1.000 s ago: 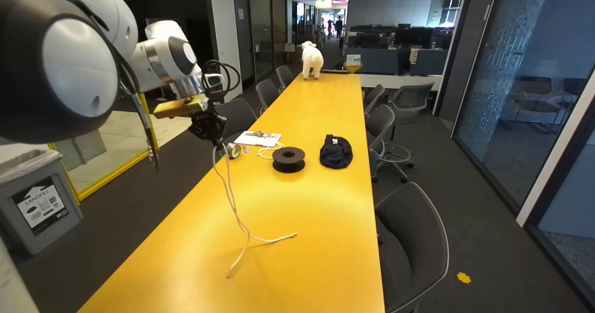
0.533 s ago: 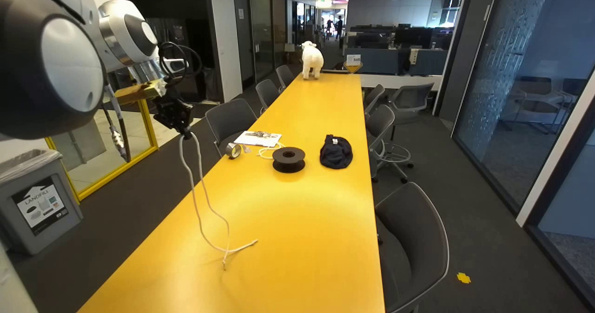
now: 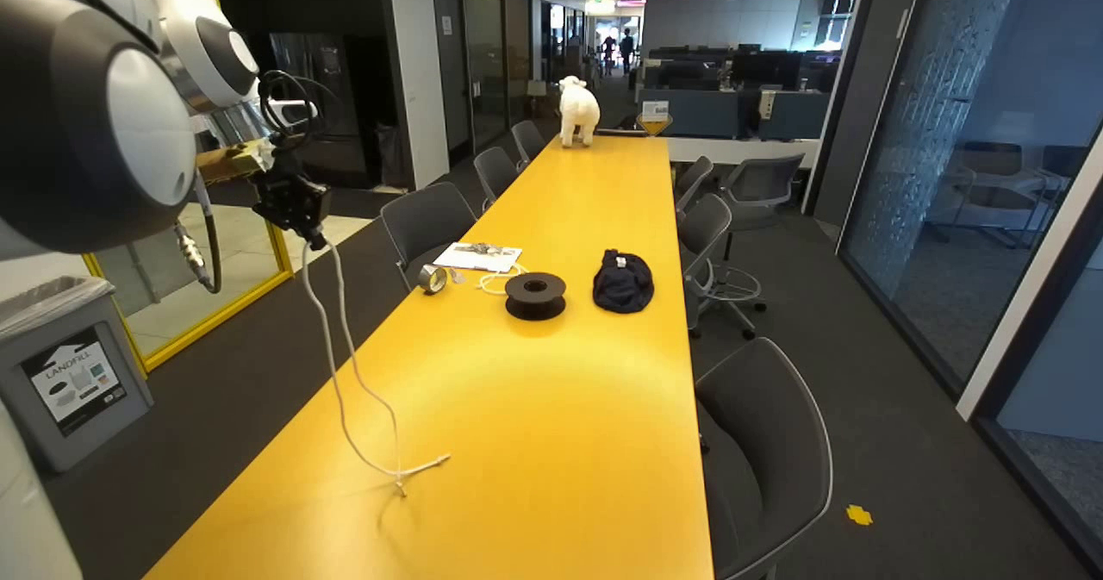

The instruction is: Move the middle of the rope to the right

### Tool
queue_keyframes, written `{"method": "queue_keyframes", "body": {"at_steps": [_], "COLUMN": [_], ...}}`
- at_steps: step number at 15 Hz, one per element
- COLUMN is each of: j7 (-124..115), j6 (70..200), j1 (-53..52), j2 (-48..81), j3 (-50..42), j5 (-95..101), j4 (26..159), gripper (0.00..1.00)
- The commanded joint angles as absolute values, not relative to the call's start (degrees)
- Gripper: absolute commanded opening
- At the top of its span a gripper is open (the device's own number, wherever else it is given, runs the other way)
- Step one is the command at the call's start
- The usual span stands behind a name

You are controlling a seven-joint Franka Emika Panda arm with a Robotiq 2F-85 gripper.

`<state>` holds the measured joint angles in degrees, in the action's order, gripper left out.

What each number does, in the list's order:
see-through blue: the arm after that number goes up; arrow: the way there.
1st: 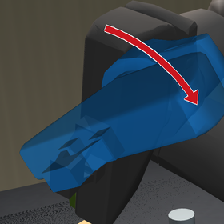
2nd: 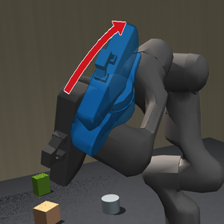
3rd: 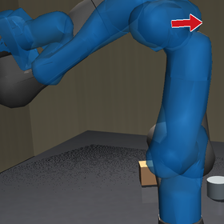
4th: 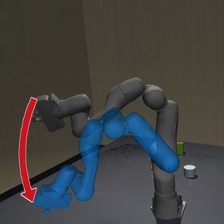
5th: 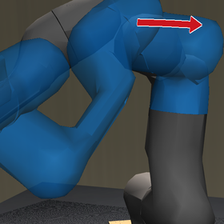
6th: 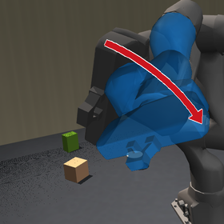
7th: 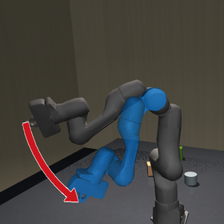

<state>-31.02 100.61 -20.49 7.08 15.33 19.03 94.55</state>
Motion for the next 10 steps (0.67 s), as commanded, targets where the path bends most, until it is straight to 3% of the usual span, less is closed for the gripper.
{"method": "queue_keyframes", "body": {"at_steps": [1, 10], "j7": [-32.47, -32.09], "j6": [99.06, 99.54], "j1": [-20.86, -15.28], "j2": [6.20, -0.03], "j3": [15.32, 11.06], "j5": [19.98, 26.06], "j4": [93.16, 108.55], "gripper": [0.01, 0.01]}}
